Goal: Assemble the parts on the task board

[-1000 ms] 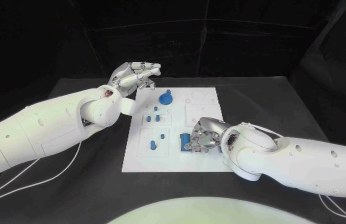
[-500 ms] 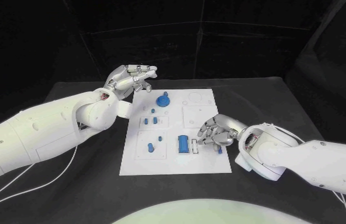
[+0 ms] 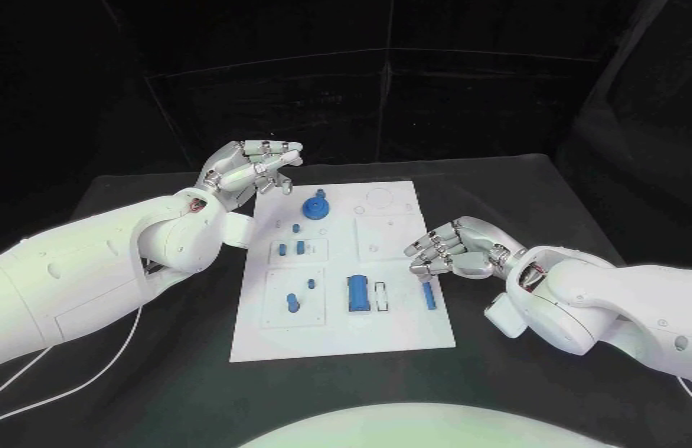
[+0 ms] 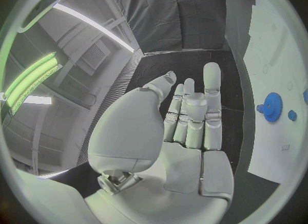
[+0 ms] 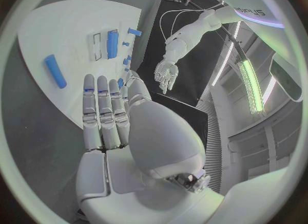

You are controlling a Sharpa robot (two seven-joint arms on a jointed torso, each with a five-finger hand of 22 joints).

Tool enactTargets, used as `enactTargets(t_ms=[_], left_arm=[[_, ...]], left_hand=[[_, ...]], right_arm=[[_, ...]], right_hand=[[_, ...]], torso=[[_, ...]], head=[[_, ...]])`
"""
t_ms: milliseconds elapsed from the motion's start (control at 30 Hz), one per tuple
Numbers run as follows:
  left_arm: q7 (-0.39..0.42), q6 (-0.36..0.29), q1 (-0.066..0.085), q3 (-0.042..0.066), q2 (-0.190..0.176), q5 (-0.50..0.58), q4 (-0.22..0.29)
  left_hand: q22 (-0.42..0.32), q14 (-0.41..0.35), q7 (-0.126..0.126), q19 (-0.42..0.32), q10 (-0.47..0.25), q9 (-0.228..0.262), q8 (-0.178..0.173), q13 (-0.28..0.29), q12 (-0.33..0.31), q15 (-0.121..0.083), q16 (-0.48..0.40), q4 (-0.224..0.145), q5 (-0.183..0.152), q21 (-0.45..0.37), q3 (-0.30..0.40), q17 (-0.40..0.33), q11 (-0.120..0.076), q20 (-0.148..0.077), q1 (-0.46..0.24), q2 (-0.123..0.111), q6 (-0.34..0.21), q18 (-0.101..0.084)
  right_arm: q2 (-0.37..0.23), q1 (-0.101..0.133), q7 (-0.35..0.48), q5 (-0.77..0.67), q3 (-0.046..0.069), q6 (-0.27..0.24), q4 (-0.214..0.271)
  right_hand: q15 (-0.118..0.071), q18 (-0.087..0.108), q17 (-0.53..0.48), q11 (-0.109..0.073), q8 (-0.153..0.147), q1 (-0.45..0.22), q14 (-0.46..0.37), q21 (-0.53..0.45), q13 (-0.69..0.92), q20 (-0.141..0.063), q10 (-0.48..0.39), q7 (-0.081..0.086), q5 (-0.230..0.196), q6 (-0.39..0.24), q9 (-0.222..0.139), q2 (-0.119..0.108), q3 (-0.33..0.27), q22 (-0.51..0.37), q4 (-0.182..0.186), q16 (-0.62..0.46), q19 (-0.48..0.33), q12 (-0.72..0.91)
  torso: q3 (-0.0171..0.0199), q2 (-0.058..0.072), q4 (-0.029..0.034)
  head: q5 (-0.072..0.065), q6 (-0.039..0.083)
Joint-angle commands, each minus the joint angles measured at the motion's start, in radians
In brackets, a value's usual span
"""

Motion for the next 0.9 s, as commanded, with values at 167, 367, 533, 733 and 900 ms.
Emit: enactTargets(t_ms=[167, 367, 533, 733, 900], left_arm=[[0.002, 0.011, 0.001, -0.002, 0.001, 0.003, -0.002], [0.002, 0.011, 0.001, -0.003, 0.002, 0.003, -0.003], [0.002, 0.012, 0.001, -0.004, 0.003, 0.003, -0.003], [0.002, 0.013, 0.001, -0.006, 0.003, 0.003, -0.002], [0.003, 0.014, 0.000, -0.008, 0.001, 0.003, -0.002]], left_hand=[[-0.001, 0.001, -0.002, 0.004, -0.007, 0.001, 0.004, 0.002, 0.004, 0.005, 0.003, 0.001, -0.003, -0.005, -0.006, -0.001, -0.001, -0.001, -0.001, 0.010, -0.006, 0.006], [-0.001, 0.000, -0.002, 0.004, -0.008, 0.001, 0.005, 0.002, 0.005, 0.005, 0.003, 0.002, -0.003, -0.006, -0.007, -0.002, 0.000, -0.001, -0.001, 0.011, -0.006, 0.006], [-0.001, 0.000, -0.002, 0.004, -0.008, 0.001, 0.005, 0.002, 0.005, 0.005, 0.003, 0.002, -0.003, -0.006, -0.007, -0.002, 0.000, -0.001, -0.001, 0.011, -0.006, 0.006], [-0.001, 0.000, -0.002, 0.004, -0.008, 0.001, 0.005, 0.002, 0.005, 0.005, 0.003, 0.002, -0.003, -0.006, -0.007, -0.002, 0.000, -0.001, -0.001, 0.011, -0.006, 0.006], [-0.001, 0.000, -0.002, 0.004, -0.008, 0.001, 0.005, 0.002, 0.005, 0.005, 0.003, 0.002, -0.003, -0.006, -0.007, -0.002, 0.000, -0.001, -0.001, 0.011, -0.006, 0.006]], right_arm=[[-0.030, 0.001, 0.053, -0.043, -0.001, 0.002, -0.003], [-0.042, 0.000, -0.020, -0.172, -0.001, -0.041, 0.002], [-0.045, -0.001, -0.209, -0.368, -0.001, -0.015, 0.008], [-0.036, -0.002, -0.374, -0.560, -0.001, 0.027, 0.010], [-0.023, -0.004, -0.455, -0.658, -0.002, 0.029, 0.008]], right_hand=[[-0.080, 0.016, 0.026, -0.059, 0.020, -0.036, 0.260, 0.079, -0.005, -0.072, 0.184, -0.042, 0.003, 0.104, -0.002, -0.021, -0.042, 0.025, -0.008, 0.117, 0.215, 0.086], [-0.164, -0.012, 0.808, -0.147, 0.094, -0.117, 0.380, 0.372, 0.671, -0.153, 0.320, -0.111, 0.063, 0.170, 0.019, -0.074, -0.084, 0.234, -0.017, 1.056, 0.433, 0.793], [-0.162, -0.090, 1.246, -0.130, 0.200, -0.191, 0.408, 0.959, 1.219, -0.170, 0.339, -0.115, 0.088, 0.128, 0.065, -0.043, -0.100, 0.897, 0.011, 1.453, 0.478, 1.280], [-0.166, -0.115, 1.300, -0.133, 0.263, -0.229, 0.421, 1.118, 1.347, -0.170, 0.403, -0.117, 0.086, 0.088, 0.103, -0.038, -0.110, 1.089, 0.032, 1.495, 0.499, 1.380], [-0.159, -0.119, 1.302, -0.123, 0.261, -0.247, 0.421, 1.144, 1.367, -0.164, 0.413, -0.106, 0.099, 0.047, 0.106, -0.036, -0.114, 1.118, 0.047, 1.495, 0.499, 1.395]], torso=[[0.0005, 0.002, -0.0009], [0.0011, 0.000, -0.0003], [0.0012, 0.001, 0.0029], [0.0010, 0.001, 0.0031], [0.0003, 0.000, 0.0008]], head=[[-0.014, -0.004], [-0.022, -0.006], [-0.027, -0.009], [-0.026, -0.013], [-0.022, -0.017]])
